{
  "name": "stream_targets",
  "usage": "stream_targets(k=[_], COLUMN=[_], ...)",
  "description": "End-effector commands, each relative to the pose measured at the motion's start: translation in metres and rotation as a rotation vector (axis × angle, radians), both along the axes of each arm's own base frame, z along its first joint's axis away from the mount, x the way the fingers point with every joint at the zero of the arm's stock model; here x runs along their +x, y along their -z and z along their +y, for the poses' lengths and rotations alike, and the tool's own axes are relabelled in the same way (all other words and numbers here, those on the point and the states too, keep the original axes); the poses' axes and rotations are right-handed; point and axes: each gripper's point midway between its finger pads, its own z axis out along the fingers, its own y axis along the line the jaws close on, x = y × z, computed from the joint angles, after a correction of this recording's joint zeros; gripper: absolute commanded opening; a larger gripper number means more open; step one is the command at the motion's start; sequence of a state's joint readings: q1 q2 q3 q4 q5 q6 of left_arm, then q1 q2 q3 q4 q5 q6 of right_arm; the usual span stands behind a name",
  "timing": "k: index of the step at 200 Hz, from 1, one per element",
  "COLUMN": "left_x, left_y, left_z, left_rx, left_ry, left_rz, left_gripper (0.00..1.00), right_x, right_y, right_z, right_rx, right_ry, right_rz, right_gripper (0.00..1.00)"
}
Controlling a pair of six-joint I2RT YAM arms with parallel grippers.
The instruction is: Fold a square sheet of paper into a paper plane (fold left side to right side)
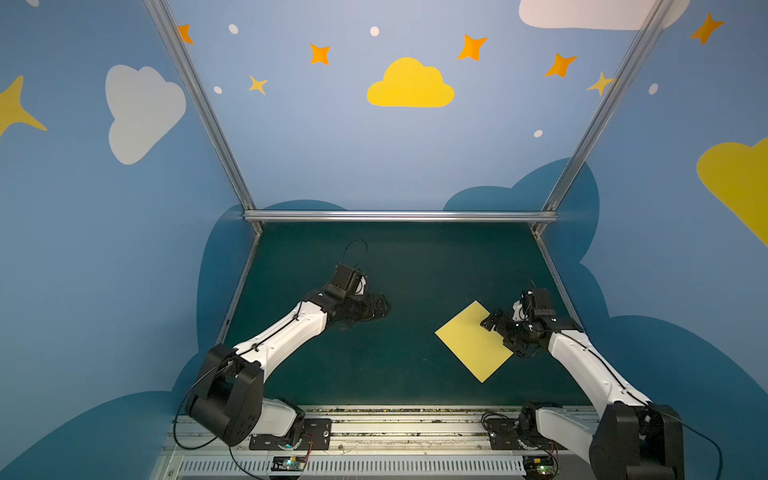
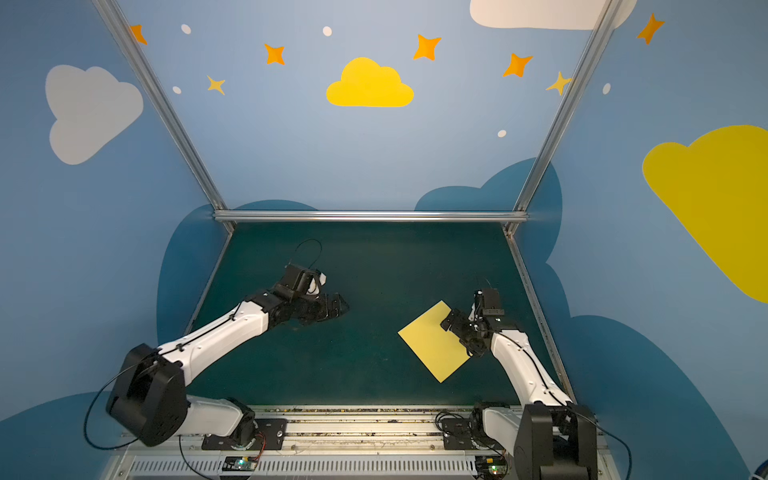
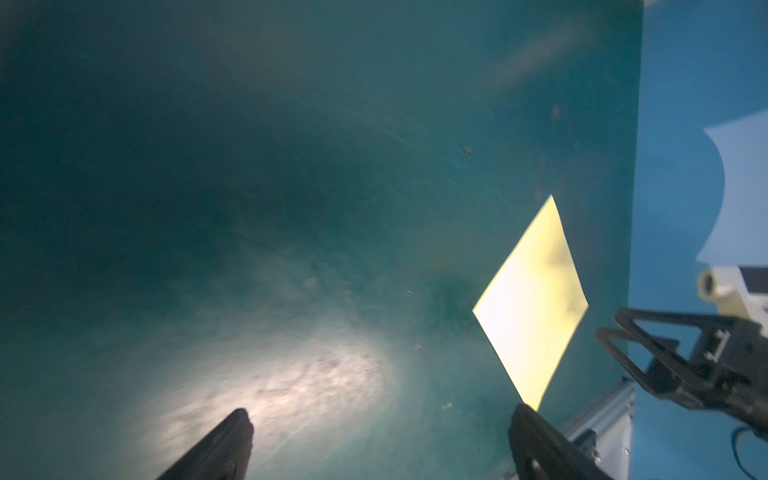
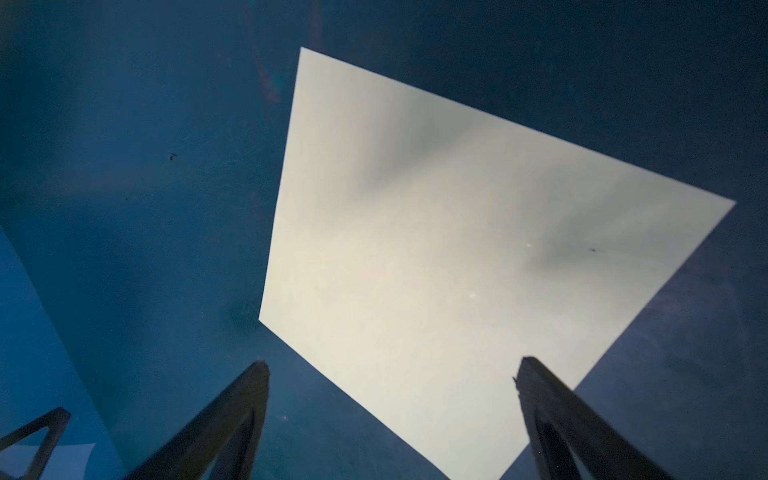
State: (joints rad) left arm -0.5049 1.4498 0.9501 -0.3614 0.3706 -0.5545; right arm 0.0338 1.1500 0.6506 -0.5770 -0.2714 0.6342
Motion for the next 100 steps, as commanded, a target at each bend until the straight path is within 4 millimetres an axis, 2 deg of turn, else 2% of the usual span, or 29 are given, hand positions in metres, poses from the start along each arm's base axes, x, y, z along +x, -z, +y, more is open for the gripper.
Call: stream_targets(k=[1,51,74,100], left_x=[0.001,-0.011,-0.014,-0.016], left_y=[0.003,0.029,0.039,0.046], left_z=[-0.031,-0.084,-0.107,-0.13], left_rx=[-0.077,-0.065,-0.087,-0.086], left_ry=[0.031,0.097,0.118,0.155], left_rz=[0.054,0.139,0.17,0.192], left_gripper=[0.94,0.87,0.82,0.74], right_x=[0.002,0.0,0.003,0.007], right_y=[-0.001,0.015,0.02,0.024], right_z=[0.007,0.007,0.006,-0.003], right_rx=[0.059,0.096,0.107,0.101], right_ry=[-0.056,-0.048,-0.025,0.026], right_rz=[-0.011,0.018,0.023,0.028], right_gripper=[0.84,0.39,0.15,0.02])
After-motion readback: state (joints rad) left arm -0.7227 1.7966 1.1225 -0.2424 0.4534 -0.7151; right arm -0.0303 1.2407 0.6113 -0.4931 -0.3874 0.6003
